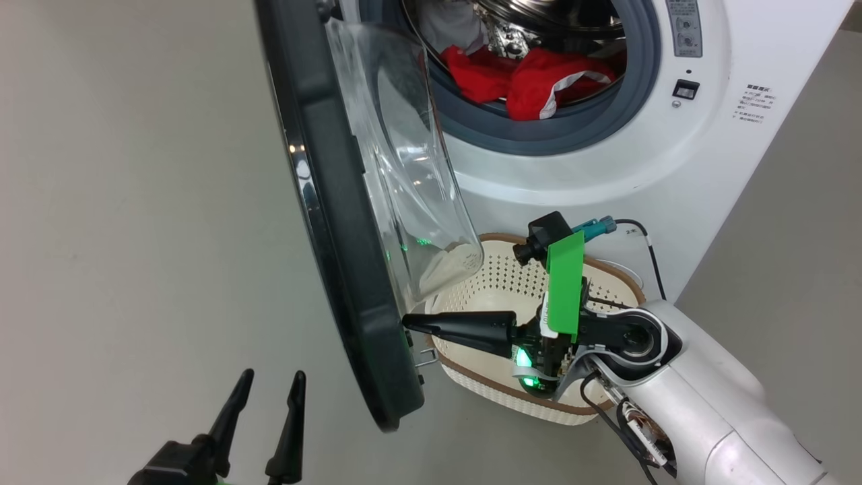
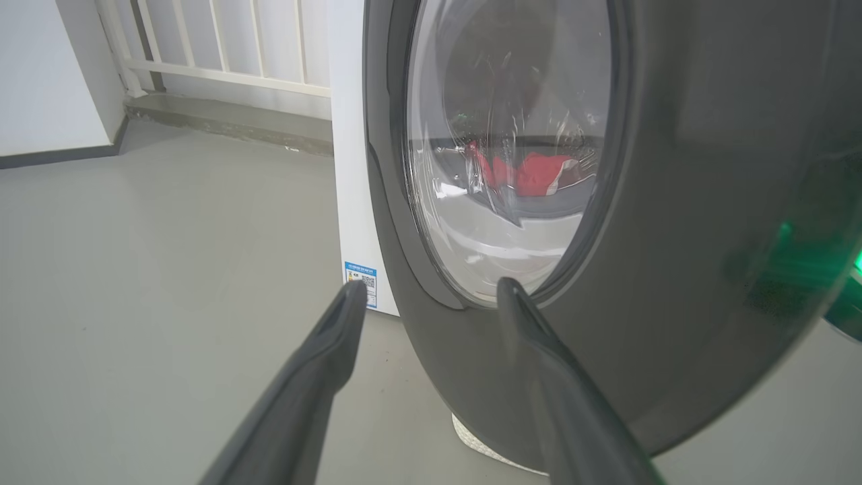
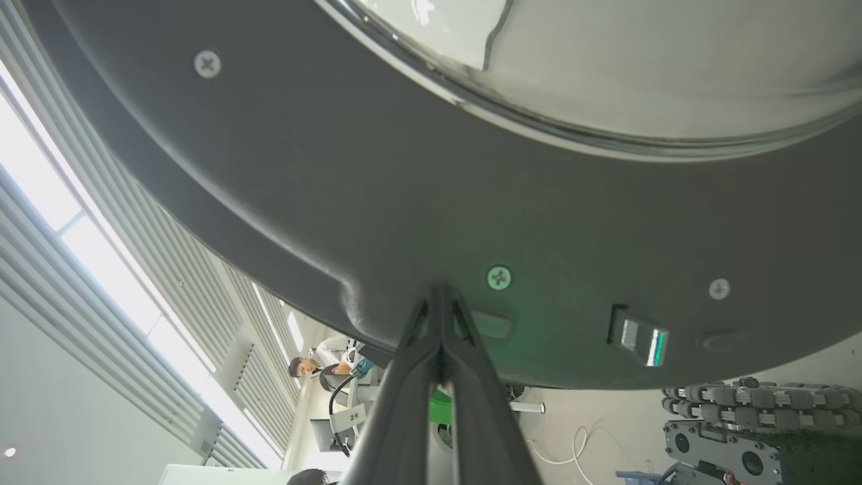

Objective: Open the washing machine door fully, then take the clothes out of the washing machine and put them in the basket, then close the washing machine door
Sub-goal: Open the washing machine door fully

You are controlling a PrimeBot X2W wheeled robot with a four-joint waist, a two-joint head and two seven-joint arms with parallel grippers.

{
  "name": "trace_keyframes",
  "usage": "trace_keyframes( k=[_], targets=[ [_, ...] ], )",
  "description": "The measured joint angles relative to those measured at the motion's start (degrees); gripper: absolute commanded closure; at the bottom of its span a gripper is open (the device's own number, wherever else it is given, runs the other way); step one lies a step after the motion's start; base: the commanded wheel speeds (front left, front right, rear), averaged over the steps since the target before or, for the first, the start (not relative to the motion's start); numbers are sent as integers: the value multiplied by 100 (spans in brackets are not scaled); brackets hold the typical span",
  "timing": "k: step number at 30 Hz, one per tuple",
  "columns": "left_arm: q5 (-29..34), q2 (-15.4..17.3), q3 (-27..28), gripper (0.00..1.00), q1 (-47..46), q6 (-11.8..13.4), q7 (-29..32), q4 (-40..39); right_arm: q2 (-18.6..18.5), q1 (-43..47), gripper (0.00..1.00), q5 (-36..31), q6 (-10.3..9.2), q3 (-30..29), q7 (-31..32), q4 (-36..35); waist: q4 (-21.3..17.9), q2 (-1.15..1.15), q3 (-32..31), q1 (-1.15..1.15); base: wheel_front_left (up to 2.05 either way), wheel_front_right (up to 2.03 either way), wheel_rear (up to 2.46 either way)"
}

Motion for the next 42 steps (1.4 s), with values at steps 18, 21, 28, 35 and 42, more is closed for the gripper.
trace_keyframes(
  k=[18, 21, 28, 35, 42],
  targets=[
    [24, 0, 185, 0, 94, -1, 0, 4, 67, 588, 0, -755, 0, -595, -482, 20, -204, 0, -110, 0, 0, 0, 0],
    [71, 0, 243, 0, 96, -5, 0, 12, 67, 817, 0, -872, 0, -767, -588, 36, -241, 0, -143, 0, 0, 0, 0],
    [115, 0, 331, 0, 122, -9, 0, 16, 8, 1332, 0, -1180, 0, -1090, -857, 67, -306, 0, -215, 0, 0, 0, 0],
    [129, 2, 460, 0, 238, -53, 0, 36, -256, 1778, 0, -2098, 0, -1228, -2022, 361, -422, 0, -267, 0, 0, 0, 0],
    [159, 2, 495, 0, 239, -57, 0, 38, -569, 2011, 0, -3250, 0, -890, -3551, 232, -507, 0, -252, 0, 0, 0, 0]
  ],
)
